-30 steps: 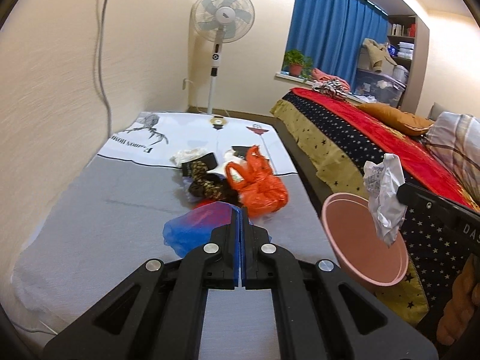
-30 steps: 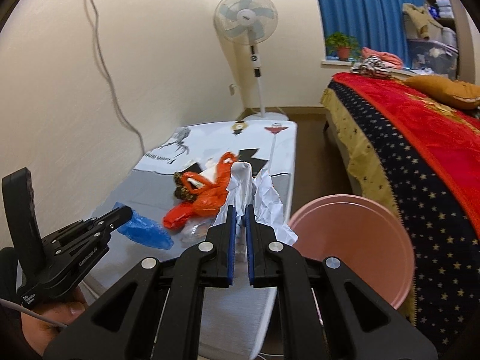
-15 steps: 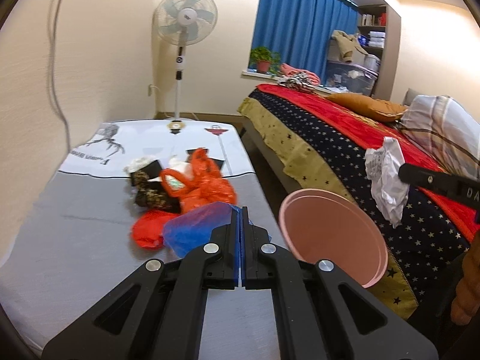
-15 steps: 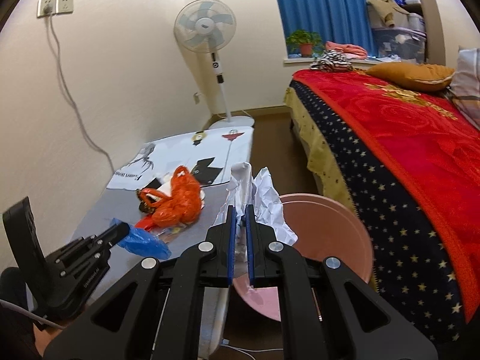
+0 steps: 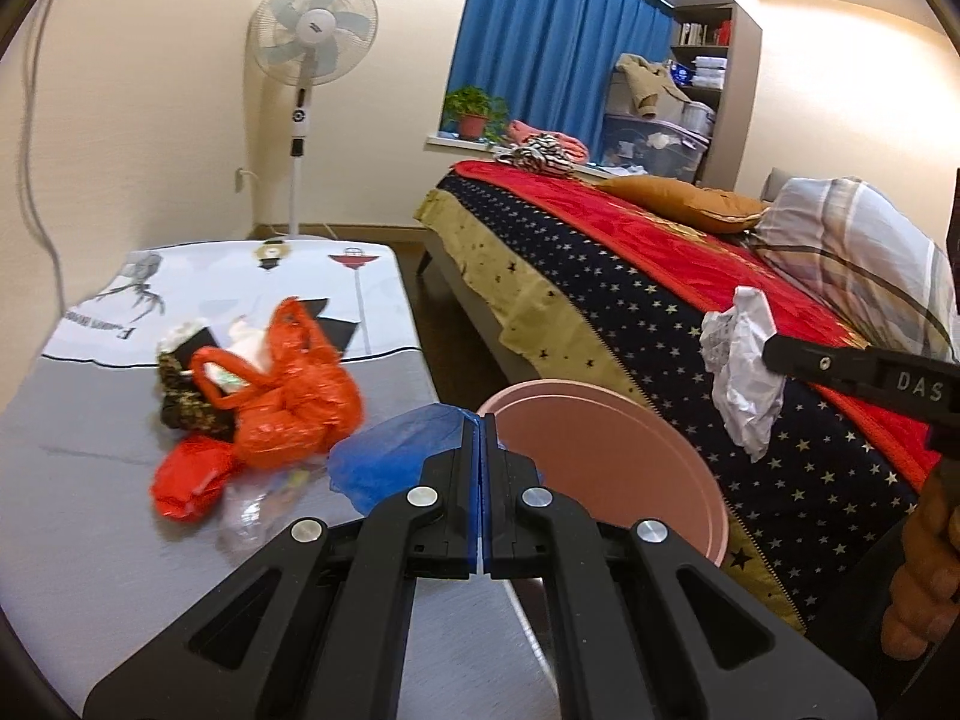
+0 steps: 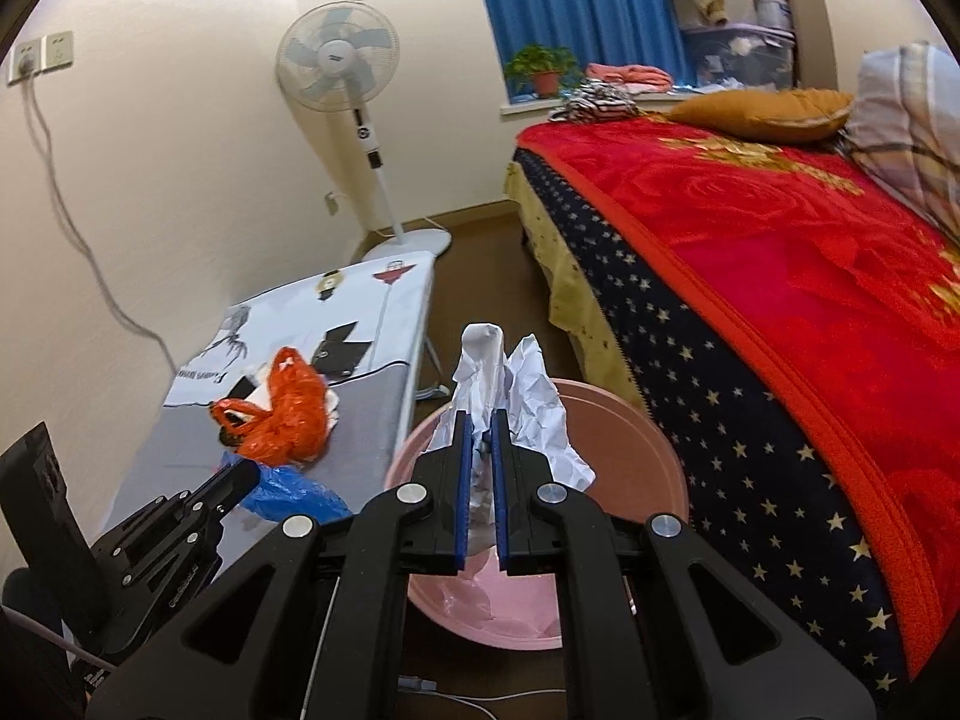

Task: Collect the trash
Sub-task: 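Carry both items to the pink wastebasket and open both tools to drop them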

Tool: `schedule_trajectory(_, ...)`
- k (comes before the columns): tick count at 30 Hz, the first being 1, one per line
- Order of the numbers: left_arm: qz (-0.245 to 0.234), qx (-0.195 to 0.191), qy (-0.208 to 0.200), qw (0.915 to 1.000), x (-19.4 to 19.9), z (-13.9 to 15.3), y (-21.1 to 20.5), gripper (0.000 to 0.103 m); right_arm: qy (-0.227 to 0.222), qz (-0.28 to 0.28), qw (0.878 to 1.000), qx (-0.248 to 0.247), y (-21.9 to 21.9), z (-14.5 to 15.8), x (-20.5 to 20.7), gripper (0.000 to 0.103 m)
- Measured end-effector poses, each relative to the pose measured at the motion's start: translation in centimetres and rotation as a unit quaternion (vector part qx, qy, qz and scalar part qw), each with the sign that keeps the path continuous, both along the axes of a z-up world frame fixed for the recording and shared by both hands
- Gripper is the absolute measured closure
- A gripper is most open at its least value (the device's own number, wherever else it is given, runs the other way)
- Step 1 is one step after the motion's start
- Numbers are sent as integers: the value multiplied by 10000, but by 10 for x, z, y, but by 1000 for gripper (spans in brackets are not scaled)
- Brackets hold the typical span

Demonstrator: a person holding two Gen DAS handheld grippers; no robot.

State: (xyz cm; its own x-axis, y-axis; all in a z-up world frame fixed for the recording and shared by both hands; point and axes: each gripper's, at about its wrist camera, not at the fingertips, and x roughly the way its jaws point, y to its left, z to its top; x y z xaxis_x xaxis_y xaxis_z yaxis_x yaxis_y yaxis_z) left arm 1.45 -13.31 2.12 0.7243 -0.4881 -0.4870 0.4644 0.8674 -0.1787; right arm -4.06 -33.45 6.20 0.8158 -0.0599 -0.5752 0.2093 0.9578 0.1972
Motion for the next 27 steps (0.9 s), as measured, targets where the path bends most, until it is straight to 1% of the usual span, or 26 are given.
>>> schedule_trajectory(7,-324,-154,45,9993,9,-6,-16,103,75,-248,9997,55,-11,-8,6,96)
schedule_trajectory(12,-552,-194,56,9983,12,-9,-28,103,172,-326,9993,40,-15,-14,12,96)
schedule_trajectory(21,-896,-209,236,9955,16,-19,-52,103,285,-383,9989,42,-17,-20,19,96)
schedule_trajectory(22,-920,-222,272,9951,17,-20,-52,103,290,-393,9988,37,-17,-20,19,95)
schedule_trajectory(23,-965,-251,345,9944,19,-22,-54,103,295,-409,9987,22,-18,-21,20,93)
schedule_trajectory(24,-996,-275,432,9937,21,-24,-55,102,304,-452,9985,-3,-19,-21,20,93)
schedule_trajectory(25,-1000,-274,502,9933,22,-27,-56,98,317,-508,9982,-16,-20,-22,20,92)
schedule_trajectory(26,-974,-236,541,9935,23,-30,-57,90,334,-536,9980,-12,-20,-23,20,85)
schedule_trajectory(27,-967,-219,547,9936,23,-31,-58,85,357,-557,9978,4,-21,-24,20,79)
